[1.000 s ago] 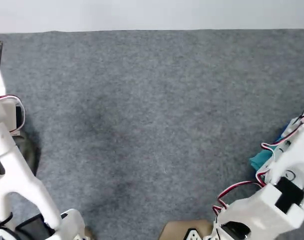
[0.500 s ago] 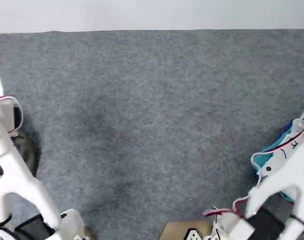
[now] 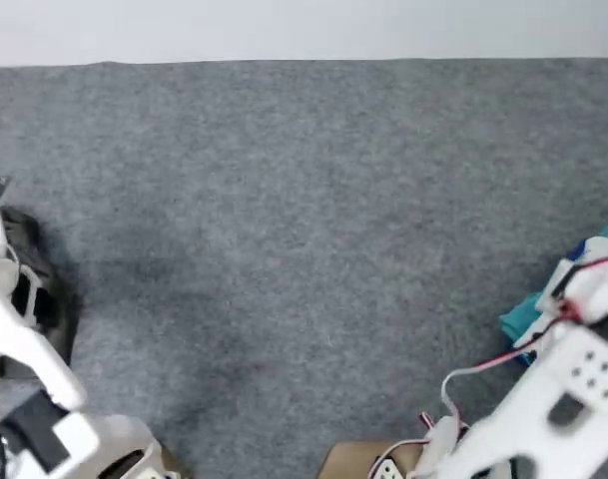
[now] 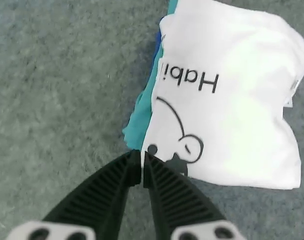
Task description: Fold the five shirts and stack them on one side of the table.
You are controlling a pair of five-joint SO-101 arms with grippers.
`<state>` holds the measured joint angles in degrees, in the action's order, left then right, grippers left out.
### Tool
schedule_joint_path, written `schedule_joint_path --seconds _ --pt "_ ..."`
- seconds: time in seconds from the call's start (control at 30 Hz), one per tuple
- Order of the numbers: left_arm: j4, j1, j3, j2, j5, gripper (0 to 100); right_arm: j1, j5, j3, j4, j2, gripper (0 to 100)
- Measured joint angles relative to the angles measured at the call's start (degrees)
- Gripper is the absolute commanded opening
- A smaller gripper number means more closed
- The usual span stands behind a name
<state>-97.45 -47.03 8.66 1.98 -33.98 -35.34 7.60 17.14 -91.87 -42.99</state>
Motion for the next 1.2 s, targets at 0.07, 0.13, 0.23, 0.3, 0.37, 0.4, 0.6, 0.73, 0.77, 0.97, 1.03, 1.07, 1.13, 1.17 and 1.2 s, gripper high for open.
schedule_joint_path --seconds 0.07,0.13,0.23,0.3,0.37,0.4,0.6,0.73,0.77,0.97,1.03,1.07,1.13,1.17,1.2 --pt "1.1 -0.8 0.0 -3.9 -2.5 18 0.0 1.8 1.6 -0.7 -3.9 1.0" --pt "1.9 -1.2 0.0 -7.7 -5.0 18 0.0 3.8 3.1 -1.4 -7.8 1.0" --pt "2.3 -2.1 0.0 -12.0 -7.8 19 0.0 7.1 4.8 -1.8 -13.2 1.0" --pt "3.5 -3.0 0.0 -14.2 -9.3 19 0.0 9.1 5.7 -1.8 -16.5 1.3" --pt "5.3 -3.7 0.0 -16.1 -11.0 19 0.0 10.3 6.2 -1.8 -19.1 1.4" --pt "6.0 -4.0 0.0 -17.1 -11.8 19 0.0 10.5 6.4 -1.8 -20.0 1.4" --pt "11.0 -4.5 0.0 -23.6 -13.7 18 0.0 10.7 6.7 -5.7 -22.2 1.4" --pt "13.7 -4.5 -0.1 -27.3 -13.7 15 0.0 10.7 6.7 -7.6 -22.4 1.3" --pt "14.2 -4.5 -0.2 -27.6 -13.7 12 0.0 10.7 6.7 -7.6 -22.4 1.2" --pt "12.7 -2.8 -2.1 -28.6 -13.7 0 0.0 10.7 6.7 -7.9 -22.4 1.1" --pt "10.0 -1.3 -3.9 -28.8 -13.7 0 0.0 10.7 6.7 -7.9 -22.4 1.1" --pt "8.4 -0.4 -4.9 -28.9 -13.7 0 0.0 10.7 6.7 -7.9 -22.4 1.1" --pt "3.7 1.9 -7.8 -28.9 -13.7 0 0.0 10.7 6.7 -7.9 -22.4 1.1" --pt "1.6 3.0 -9.5 -28.9 -13.7 0 0.0 10.7 6.7 -7.9 -22.4 1.1" --pt "0.3 3.8 -11.2 -28.9 -13.7 0 0.0 10.7 6.7 -7.9 -22.4 1.1"
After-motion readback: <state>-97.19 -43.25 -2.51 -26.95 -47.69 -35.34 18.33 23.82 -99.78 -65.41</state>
